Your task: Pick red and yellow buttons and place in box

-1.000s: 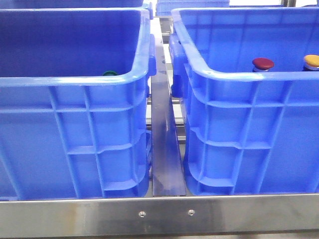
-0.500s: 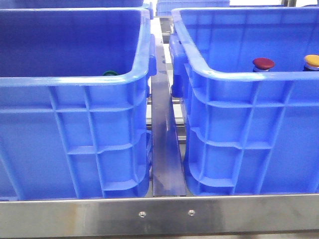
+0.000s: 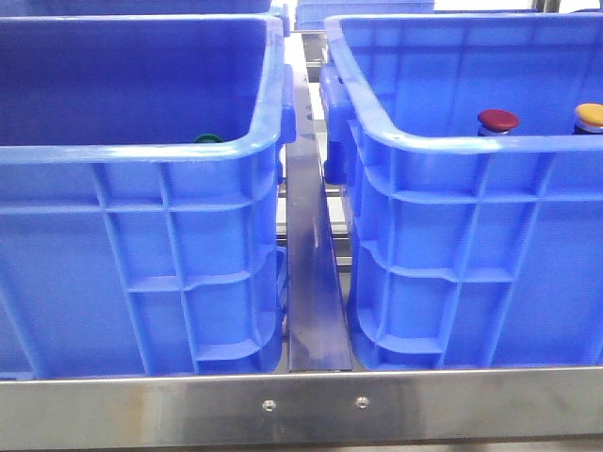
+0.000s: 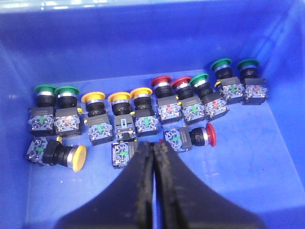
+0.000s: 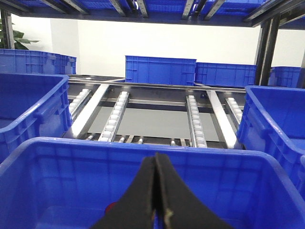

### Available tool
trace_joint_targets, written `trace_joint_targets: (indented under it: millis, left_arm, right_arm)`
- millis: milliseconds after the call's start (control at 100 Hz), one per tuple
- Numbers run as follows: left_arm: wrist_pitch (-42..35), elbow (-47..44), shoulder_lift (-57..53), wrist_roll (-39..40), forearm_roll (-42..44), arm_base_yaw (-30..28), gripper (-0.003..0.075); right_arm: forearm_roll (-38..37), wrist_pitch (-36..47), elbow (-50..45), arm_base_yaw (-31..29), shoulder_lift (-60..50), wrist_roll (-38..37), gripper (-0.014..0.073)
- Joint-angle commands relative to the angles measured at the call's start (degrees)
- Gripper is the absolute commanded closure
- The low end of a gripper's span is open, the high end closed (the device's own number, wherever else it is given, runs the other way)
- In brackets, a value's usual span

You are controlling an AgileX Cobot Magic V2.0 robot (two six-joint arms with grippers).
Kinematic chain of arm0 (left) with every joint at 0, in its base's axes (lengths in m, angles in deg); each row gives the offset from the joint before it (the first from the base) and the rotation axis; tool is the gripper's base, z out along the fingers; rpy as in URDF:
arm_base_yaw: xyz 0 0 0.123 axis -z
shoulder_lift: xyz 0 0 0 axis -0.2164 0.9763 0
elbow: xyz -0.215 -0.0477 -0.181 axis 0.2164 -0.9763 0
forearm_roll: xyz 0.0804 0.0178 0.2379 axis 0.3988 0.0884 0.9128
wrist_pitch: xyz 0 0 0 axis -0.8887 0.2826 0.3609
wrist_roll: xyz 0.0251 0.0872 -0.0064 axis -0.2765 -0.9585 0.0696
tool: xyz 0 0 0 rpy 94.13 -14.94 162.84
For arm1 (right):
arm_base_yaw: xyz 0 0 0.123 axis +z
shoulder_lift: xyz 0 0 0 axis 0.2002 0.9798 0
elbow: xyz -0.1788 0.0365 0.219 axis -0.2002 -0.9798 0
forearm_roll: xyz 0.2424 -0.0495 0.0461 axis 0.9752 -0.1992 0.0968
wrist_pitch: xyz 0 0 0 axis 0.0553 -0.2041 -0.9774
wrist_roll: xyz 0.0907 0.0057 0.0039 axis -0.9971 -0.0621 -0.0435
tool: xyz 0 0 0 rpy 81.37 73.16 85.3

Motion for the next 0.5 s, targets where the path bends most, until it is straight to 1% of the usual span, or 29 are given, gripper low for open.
trace_joint_targets:
  millis: [0,200,430,490]
  left_arm:
    - [-4.52,1.40,0.32,0.63,-0.26,-0.28,0.0741]
    - [-3.92,1.40,1.01,0.63,-0.26,-0.28,0.0741]
    - [-4.09,1.40,-1.28,0.63,-0.26,-0.28,0.0741]
    - [-4.69,1.40,-2.02,0.63,0.85,-0.28,0.0741]
  right_arm:
    - [4.19,-1.68,1.55,-0.02,-0.08,-0.06,0.0663]
    - [4.19,-1.68,1.55,-0.02,-0.08,-0.06,0.0663]
    - [4.19,-1.68,1.55,-0.02,-0.08,-0.06,0.0663]
    - [4.19,-1.68,1.55,-0.02,-0.08,-0.06,0.0663]
